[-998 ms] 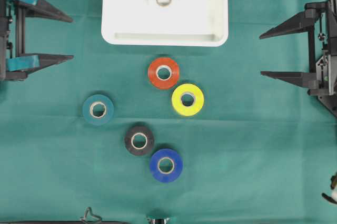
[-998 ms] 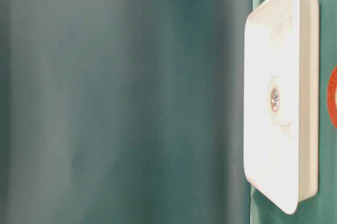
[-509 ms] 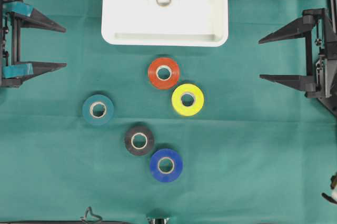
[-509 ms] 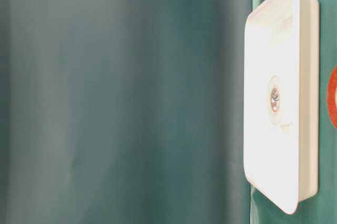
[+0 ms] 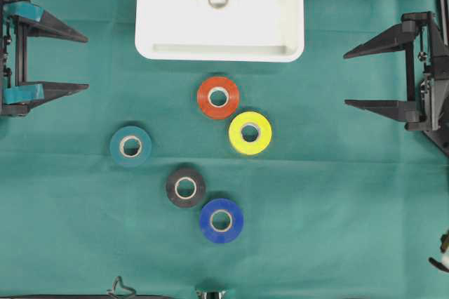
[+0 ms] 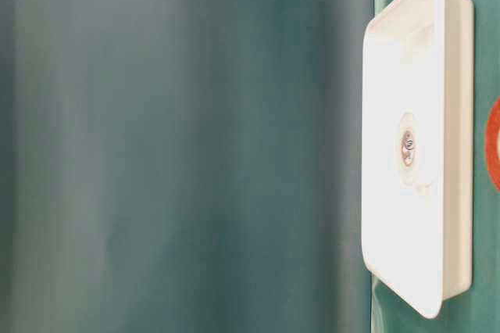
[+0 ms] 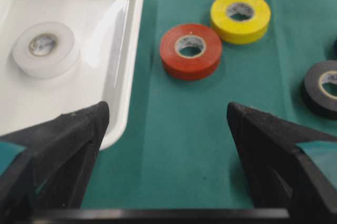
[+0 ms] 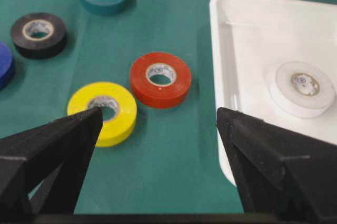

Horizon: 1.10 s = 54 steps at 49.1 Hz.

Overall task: Pick up the tape from a random location and place it into the white case.
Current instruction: 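Move the right gripper toward the red tape roll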

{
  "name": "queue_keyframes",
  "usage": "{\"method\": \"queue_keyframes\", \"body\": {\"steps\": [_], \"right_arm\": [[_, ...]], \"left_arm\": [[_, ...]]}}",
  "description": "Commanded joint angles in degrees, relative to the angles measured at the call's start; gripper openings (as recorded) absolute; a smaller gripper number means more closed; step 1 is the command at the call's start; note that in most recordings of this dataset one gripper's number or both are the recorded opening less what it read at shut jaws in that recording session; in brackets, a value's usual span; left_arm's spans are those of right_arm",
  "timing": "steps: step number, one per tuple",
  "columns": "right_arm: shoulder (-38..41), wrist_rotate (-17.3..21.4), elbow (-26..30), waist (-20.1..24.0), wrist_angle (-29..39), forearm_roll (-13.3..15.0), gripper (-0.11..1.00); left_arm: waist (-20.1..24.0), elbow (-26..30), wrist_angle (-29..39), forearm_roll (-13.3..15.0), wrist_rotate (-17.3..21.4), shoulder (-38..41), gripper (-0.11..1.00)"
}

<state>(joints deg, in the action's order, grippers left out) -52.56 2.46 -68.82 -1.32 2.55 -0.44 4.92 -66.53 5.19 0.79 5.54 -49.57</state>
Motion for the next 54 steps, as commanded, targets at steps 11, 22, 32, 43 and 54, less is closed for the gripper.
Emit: {"method": "queue_keyframes", "body": {"steps": [11,22,32,43,54], "right_arm": [[2.4,1.4,1.2,1.8,-2.5,-0.2,0.91],[3.8,1.5,1.8,2.9,-2.6,-0.1,0.91],[5.4,1.6,2.4,2.9,-4.1,-0.1,0.91],[12.8,1.5,6.5,2.8,-6.9,0.1,0.91],[23.9,1.4,14.3,1.8,-7.6,0.4,0.91]], "left_arm": [[-0.2,0.7,-0.4,0.2,-0.1,0.2,0.97],[-0.2,0.7,-0.4,0.2,-0.1,0.1,0.97],[-0.2,0.7,-0.5,0.2,-0.1,0.2,0.97],[-0.2,0.7,-0.5,0.2,-0.1,0.2,0.97],[-0.2,0.8,-0.6,0.2,-0.1,0.2,0.97]]}}
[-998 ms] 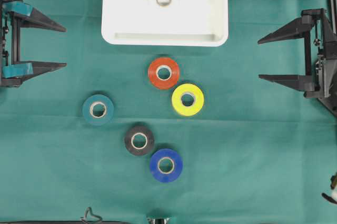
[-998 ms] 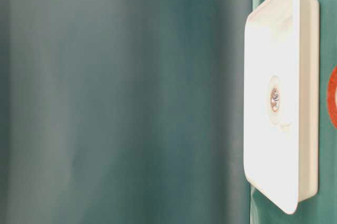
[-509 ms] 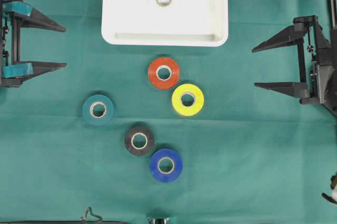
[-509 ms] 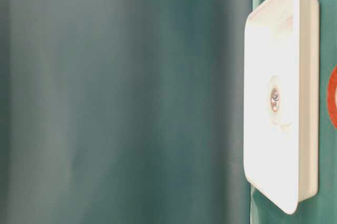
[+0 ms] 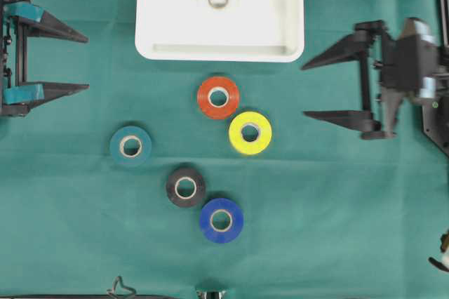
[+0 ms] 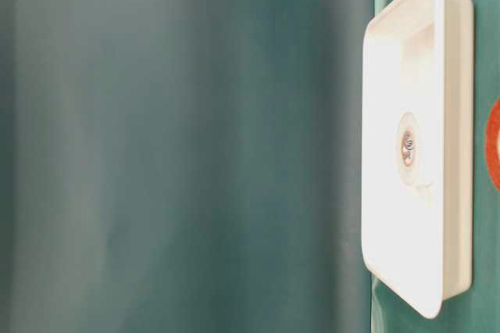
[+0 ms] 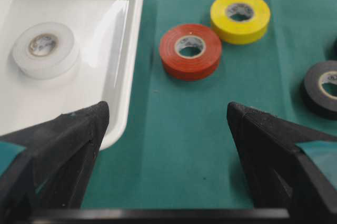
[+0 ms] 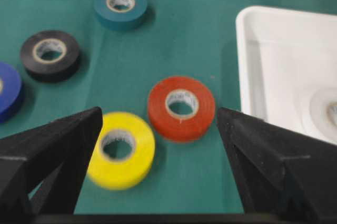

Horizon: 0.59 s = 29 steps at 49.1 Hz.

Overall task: Pick up the tape from a random location and place it into the white case.
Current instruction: 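Move the right gripper toward the red tape roll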

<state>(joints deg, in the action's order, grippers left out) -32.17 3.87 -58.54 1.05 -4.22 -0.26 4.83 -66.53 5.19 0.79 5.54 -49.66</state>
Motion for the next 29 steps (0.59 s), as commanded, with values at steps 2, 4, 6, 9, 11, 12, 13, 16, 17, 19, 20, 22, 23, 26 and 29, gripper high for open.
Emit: {"method": "queue_keyframes", "body": {"steps": [2,4,6,9,11,12,13,16,17,19,20,22,23,26,29], "right_arm": [[5.6,-0.1,5.5,-0.6,-1.1,0.4,0.91],[7.8,-0.1,7.0,-0.7,-1.2,0.4,0.91],[9.8,-0.1,8.7,-0.7,-1.2,0.6,0.91],[13.1,-0.2,11.3,-0.7,-1.3,0.8,0.91],[15.1,-0.1,13.0,-0.7,-1.3,0.8,0.91],[16.0,-0.2,13.9,-0.7,-1.2,0.8,0.91],[17.0,-0.2,14.8,-0.7,-1.2,0.8,0.91],[20.0,-0.4,17.8,-0.7,-1.1,0.8,0.91],[20.7,-0.4,18.5,-0.7,-1.0,0.9,0.91],[22.1,-0.4,20.1,-0.7,-0.7,1.1,0.91],[22.7,-0.4,20.9,-0.7,-0.6,1.1,0.91],[23.9,-0.4,22.1,-0.7,-0.4,1.3,0.91],[24.4,-0.4,22.8,-0.7,-0.4,1.5,0.91],[25.7,-0.4,24.3,-0.7,-0.2,1.8,0.91],[26.6,-0.4,25.6,-0.7,0.1,1.9,0.91]], "left_arm": [[-0.2,0.7,-0.6,0.2,-0.1,0.3,0.97],[-0.1,0.7,-0.6,0.2,-0.1,0.3,0.97],[-0.2,0.8,-0.6,0.1,-0.1,0.3,0.97],[-0.3,0.7,-0.6,0.2,-0.1,0.4,0.98],[-0.4,0.7,-0.6,0.2,-0.1,0.4,0.97],[-0.4,0.8,-0.6,0.2,-0.1,0.4,0.97],[-0.4,0.8,-0.6,0.2,-0.1,0.4,0.97],[-0.4,0.8,-0.6,0.2,-0.1,0.5,0.97],[-0.4,0.8,-0.6,0.2,-0.1,0.4,0.97],[-0.4,0.7,-0.6,0.2,-0.1,0.5,0.97],[-0.4,0.7,-0.6,0.2,-0.1,0.4,0.97],[-0.4,0.7,-0.6,0.2,-0.1,0.5,0.97],[-0.4,0.8,-0.6,0.2,-0.1,0.4,0.97],[-0.6,0.8,-0.6,0.1,-0.1,0.5,0.97],[-0.8,0.8,-0.6,0.2,-0.1,0.5,0.97]]}}
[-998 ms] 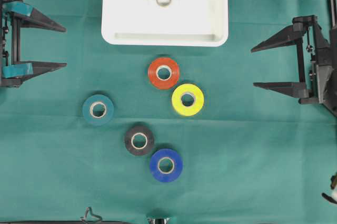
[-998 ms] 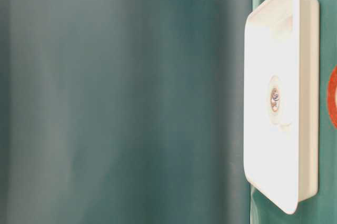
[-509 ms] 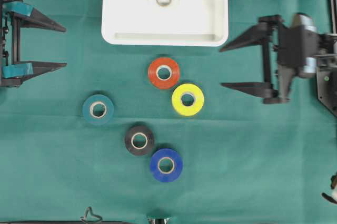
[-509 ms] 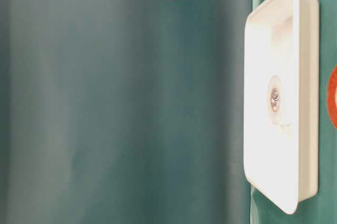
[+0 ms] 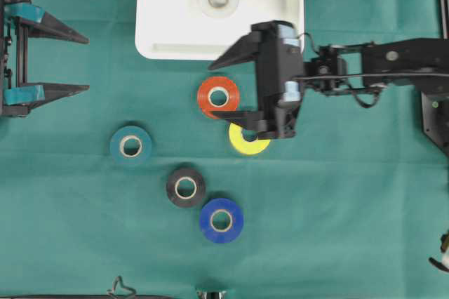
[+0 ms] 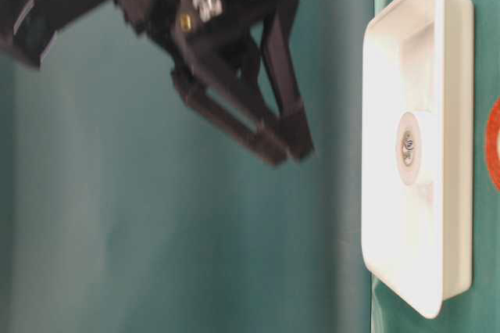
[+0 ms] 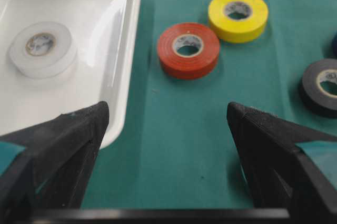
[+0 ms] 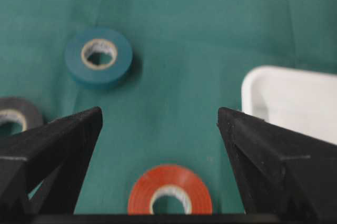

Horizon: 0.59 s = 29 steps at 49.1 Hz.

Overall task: Pick up the tape from a random location and place it into the white case.
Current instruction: 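Move the right gripper toward the red tape roll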

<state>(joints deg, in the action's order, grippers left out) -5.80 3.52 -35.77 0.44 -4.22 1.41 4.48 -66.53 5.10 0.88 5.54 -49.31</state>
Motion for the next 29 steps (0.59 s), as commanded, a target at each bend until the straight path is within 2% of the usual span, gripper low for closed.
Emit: {"method": "queue_keyframes", "body": {"steps": [1,15,29], "right_arm": [[0.4,0.0,3.1,-0.1,0.2,0.3,0.91],[1.0,0.4,3.9,-0.2,3.5,0.1,0.91],[1.7,2.3,6.6,-0.2,14.2,-0.1,0.91]], "left_arm": [[-0.6,0.7,-0.5,0.1,-0.1,0.2,0.97],[-1.2,0.8,-0.5,0.1,-0.1,0.2,0.97],[-1.2,0.8,-0.5,0.1,-0.2,0.4,0.97]]}}
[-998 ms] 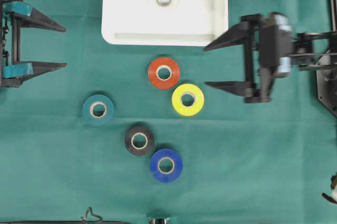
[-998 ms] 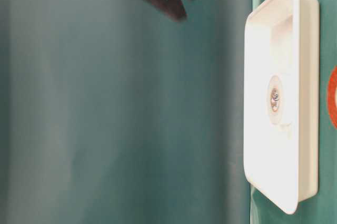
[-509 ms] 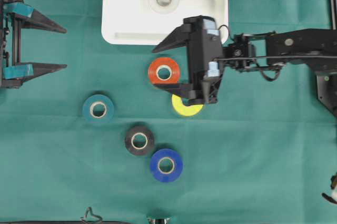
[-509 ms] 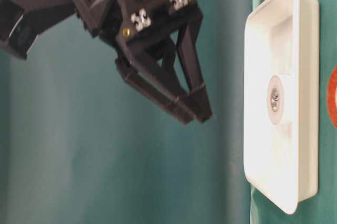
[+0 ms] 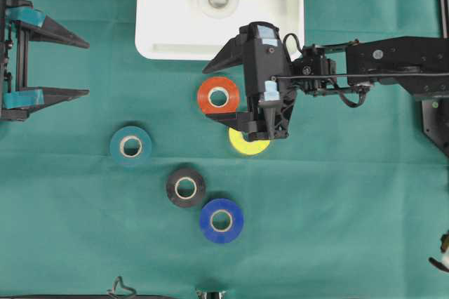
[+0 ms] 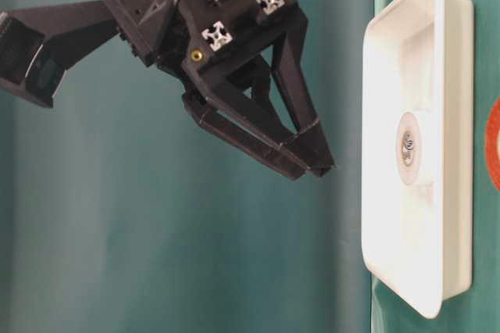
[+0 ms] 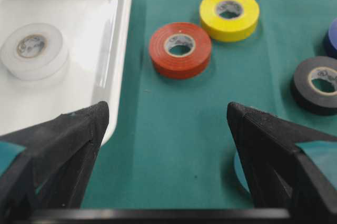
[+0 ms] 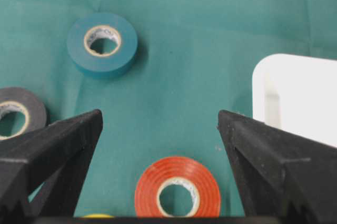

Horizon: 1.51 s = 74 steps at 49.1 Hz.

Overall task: Pick up the tape from a random location and place it into the white case.
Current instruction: 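Move the right gripper toward the red tape roll, then lower the right gripper into the red tape's core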

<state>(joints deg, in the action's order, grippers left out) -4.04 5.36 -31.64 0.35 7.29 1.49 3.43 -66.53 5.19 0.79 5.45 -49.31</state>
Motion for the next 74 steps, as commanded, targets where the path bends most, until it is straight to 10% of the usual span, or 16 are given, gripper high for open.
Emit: {"method": "queue_keyframes", "body": {"steps": [1,31,74], "right_arm": [[0.1,0.5,2.8,-0.1,3.6,-0.2,0.91],[7.0,2.4,17.5,-0.1,33.3,-0.1,0.91],[7.6,3.3,18.8,-0.1,35.9,0.1,0.91]], "left_arm": [[-0.2,0.8,-0.7,0.1,-0.1,0.4,0.97],[-0.2,0.8,-0.7,0.2,-0.2,0.4,0.97],[-0.2,0.8,-0.4,0.2,-0.8,0.4,0.97]]}}
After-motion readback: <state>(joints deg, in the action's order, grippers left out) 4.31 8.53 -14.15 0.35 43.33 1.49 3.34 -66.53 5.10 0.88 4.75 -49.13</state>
